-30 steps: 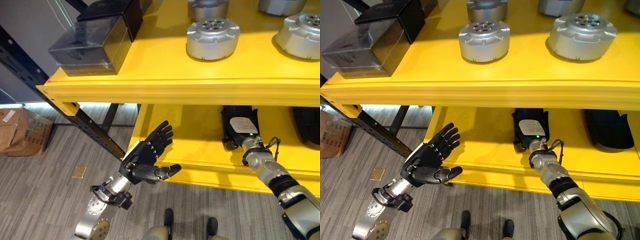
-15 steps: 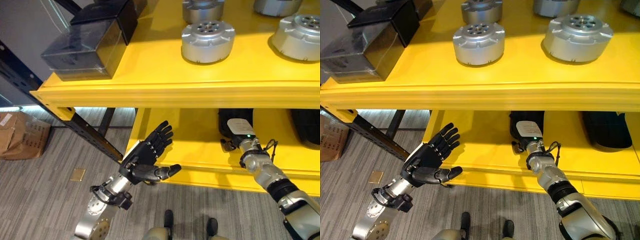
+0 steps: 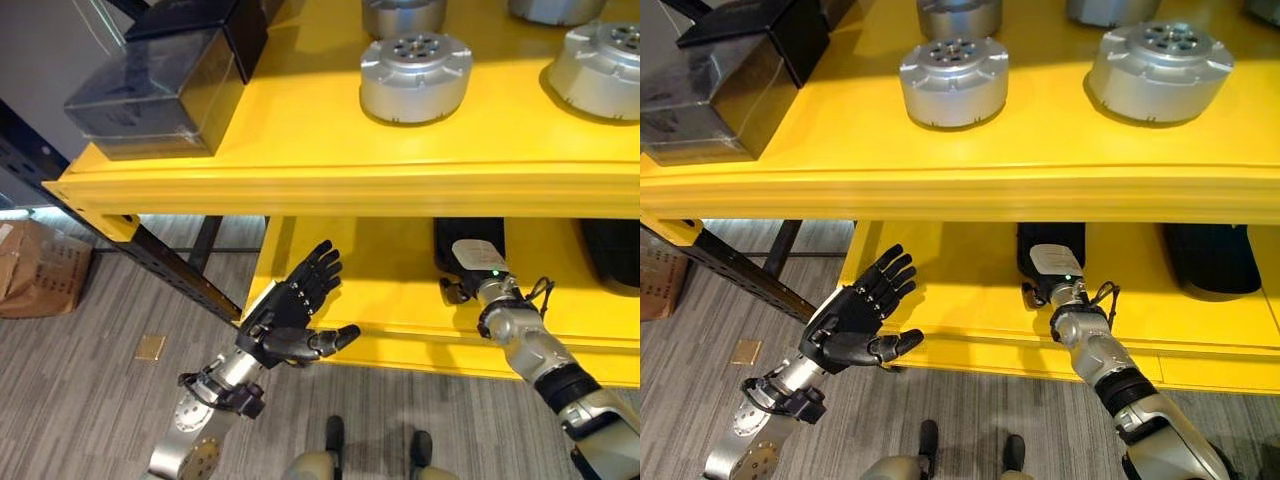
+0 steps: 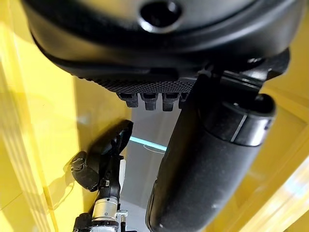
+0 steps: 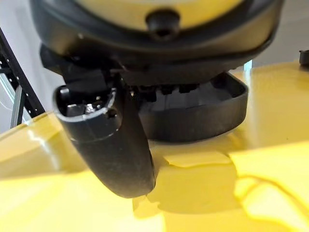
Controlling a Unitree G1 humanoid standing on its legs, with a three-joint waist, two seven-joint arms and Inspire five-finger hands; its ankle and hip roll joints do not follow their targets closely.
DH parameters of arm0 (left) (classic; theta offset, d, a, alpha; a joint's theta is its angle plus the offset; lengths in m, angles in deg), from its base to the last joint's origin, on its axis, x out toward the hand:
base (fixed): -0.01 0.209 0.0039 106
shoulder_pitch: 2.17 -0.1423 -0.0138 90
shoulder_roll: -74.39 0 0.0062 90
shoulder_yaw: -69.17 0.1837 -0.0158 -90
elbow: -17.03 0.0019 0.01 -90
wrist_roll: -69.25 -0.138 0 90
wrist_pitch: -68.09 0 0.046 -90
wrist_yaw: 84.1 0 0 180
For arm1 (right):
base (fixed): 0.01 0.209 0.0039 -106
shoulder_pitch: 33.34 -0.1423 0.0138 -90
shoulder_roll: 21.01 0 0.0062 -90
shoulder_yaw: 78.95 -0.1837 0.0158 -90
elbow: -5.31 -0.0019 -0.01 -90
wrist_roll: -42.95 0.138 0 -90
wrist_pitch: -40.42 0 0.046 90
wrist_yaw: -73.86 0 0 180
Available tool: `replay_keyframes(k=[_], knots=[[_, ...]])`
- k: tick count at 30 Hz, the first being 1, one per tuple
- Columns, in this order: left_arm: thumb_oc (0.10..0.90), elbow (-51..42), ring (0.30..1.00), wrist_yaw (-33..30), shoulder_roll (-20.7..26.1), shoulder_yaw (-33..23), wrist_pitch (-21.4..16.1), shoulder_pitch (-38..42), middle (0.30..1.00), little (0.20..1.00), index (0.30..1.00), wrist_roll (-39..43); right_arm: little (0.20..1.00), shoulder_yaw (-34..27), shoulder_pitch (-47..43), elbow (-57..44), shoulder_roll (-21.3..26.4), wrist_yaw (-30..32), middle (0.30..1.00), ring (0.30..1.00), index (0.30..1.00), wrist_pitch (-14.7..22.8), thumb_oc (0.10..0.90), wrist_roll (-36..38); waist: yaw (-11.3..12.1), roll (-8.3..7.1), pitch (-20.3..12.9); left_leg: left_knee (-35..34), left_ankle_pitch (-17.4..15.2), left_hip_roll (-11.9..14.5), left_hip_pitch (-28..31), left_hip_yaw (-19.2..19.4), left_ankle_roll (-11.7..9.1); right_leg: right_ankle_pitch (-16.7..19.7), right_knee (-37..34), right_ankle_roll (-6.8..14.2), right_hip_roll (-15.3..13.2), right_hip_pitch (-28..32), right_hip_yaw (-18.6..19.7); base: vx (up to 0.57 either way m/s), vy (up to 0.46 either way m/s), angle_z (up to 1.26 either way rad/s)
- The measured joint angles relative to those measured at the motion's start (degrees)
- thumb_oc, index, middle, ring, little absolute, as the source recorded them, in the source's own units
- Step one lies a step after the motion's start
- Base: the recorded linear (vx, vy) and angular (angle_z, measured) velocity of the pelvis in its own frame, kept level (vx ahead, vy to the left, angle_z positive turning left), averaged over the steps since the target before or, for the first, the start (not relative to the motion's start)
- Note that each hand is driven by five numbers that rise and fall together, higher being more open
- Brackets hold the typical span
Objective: Move parts from the plastic box to the shelf.
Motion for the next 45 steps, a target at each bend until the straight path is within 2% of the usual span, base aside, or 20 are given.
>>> replay_keyframes(k=[12, 20, 25, 40, 43, 45], knots=[[0.900, -0.2, 1.000, 0.0, 0.0, -0.6, 0.0, 0.0, 1.000, 1.000, 1.000, -0.4, 1.000, -1.1, 0.3, -3.7, 0.0, -9.6, 1.000, 1.000, 1.000, -4.4, 0.900, 0.0, -0.6, -0.57, 0.4, 0.0, 0.0, 0.0, 0.3, 0.5, 0.0, 0.1, 0.0, 0.0, 0.0, 0.1, 0.6, 0.00, -0.003, -0.01], [0.900, -0.5, 1.000, 0.0, 0.0, -0.6, 0.0, 0.0, 1.000, 1.000, 1.000, -0.5, 1.000, -1.1, 0.3, -4.4, 0.0, -10.8, 1.000, 1.000, 1.000, -4.8, 0.900, 0.0, -1.0, -0.86, 0.5, 0.0, -0.1, 0.1, 0.7, 0.8, 0.1, 0.2, 0.0, -0.1, 0.1, 0.2, 1.1, 0.00, -0.004, -0.02], [0.900, -0.8, 1.000, 0.0, 0.0, -0.8, 0.0, -0.5, 1.000, 1.000, 1.000, -0.6, 1.000, -3.8, 3.6, -6.9, 0.0, -10.6, 1.000, 1.000, 1.000, -5.0, 0.900, 0.0, -1.0, -1.00, 0.6, 0.0, -0.1, 0.1, 0.8, 0.8, 0.1, 0.2, 0.0, -0.1, 0.1, 0.3, 1.2, 0.00, 0.000, 0.00], [0.900, -1.0, 1.000, 0.1, 0.0, -0.9, 0.0, -0.8, 1.000, 1.000, 1.000, -0.5, 1.000, -3.9, 4.4, -6.9, 0.4, -9.8, 1.000, 1.000, 1.000, -4.0, 0.900, -2.3, -1.1, -1.24, 0.6, 0.0, -0.1, 0.1, 0.9, 0.8, 0.1, 0.2, 0.0, -0.1, 0.1, 0.3, 1.2, 0.00, 0.000, 0.00], [0.900, -1.0, 1.000, 0.1, 0.0, -0.9, 0.0, -0.8, 1.000, 1.000, 1.000, -0.3, 1.000, -3.8, 5.2, -6.8, 0.4, -6.0, 1.000, 1.000, 1.000, -3.0, 0.900, -2.4, -1.0, -1.28, 0.6, 0.0, -0.1, 0.1, 0.9, 0.8, 0.1, 0.2, 0.0, -0.1, 0.1, 0.4, 1.2, 0.00, 0.000, 0.00], [0.900, -1.0, 1.000, 0.1, 0.0, -0.6, 0.0, -0.5, 1.000, 1.000, 1.000, -0.3, 1.000, -3.8, 5.1, -4.3, 0.3, 0.3, 1.000, 1.000, 1.000, -0.8, 0.900, -3.6, -1.0, -1.28, 0.6, 0.0, -0.1, 0.1, 1.0, 0.8, 0.1, 0.3, 0.0, -0.1, 0.1, 0.5, 1.2, 0.00, 0.000, 0.00]])
